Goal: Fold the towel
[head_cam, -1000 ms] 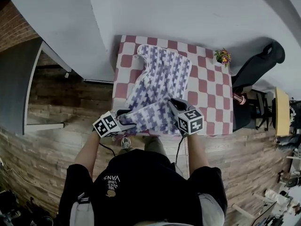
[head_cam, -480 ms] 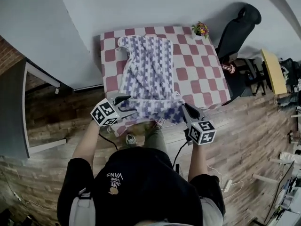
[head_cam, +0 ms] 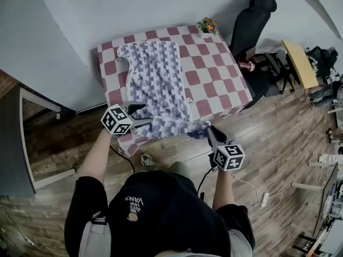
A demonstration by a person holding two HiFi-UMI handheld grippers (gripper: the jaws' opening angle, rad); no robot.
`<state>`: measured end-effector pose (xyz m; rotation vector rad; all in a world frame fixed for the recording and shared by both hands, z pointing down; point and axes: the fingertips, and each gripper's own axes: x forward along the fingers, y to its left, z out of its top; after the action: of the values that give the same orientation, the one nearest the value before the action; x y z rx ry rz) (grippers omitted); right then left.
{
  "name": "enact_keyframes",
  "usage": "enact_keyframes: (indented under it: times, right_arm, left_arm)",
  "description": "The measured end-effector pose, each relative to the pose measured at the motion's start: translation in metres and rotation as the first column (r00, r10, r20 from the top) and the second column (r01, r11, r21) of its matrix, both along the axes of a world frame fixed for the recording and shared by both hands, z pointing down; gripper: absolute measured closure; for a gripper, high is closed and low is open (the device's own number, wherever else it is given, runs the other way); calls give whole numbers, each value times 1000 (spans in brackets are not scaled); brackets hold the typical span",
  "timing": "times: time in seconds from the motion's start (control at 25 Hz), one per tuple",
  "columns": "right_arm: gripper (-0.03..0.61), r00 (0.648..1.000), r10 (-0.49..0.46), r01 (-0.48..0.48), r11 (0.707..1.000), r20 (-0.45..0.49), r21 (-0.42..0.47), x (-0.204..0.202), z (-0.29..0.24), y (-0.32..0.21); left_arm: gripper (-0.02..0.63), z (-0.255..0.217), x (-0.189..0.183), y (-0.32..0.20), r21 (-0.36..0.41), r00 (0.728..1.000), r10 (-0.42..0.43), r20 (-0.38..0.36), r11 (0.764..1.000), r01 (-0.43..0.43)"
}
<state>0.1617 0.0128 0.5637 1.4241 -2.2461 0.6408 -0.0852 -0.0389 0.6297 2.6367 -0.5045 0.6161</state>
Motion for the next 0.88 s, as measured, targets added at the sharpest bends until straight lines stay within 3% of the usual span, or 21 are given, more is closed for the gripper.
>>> enact_keyframes:
  times: [0.12,0.28,0.36,0.4,0.52,0.68,0.88]
  right_arm:
    - [534,1000,-7,7,1000,12,-8,2,2,3]
    - [534,999,-41,42,999,34,-18,1,2,8]
    - [534,996,-70,71,997,47,-16,-2,2,13]
    - [534,995,-85,85,996,52,-12,-3,1,15]
    - [535,988,-136,135,991,71,11,-9,-4,20]
    - [535,970,-219,215,975,103,52,-14,-19,32]
    - [535,937,-324,309,943,130,123,-23,-41,52]
  left_arm:
    - [337,21,23,7,27,991,62,120,997,-66]
    - [357,44,30,12,10,969,42,245,999,-46]
    - [499,44,28,18,33,963,-2,268,999,-8]
    - [536,41,27,22,50,964,-31,265,999,18]
    - [558,21,16,37,119,959,-137,248,987,110]
    - [561,-24,-8,71,234,928,-305,212,938,255]
    - [565,-85,-25,122,387,857,-479,191,839,383]
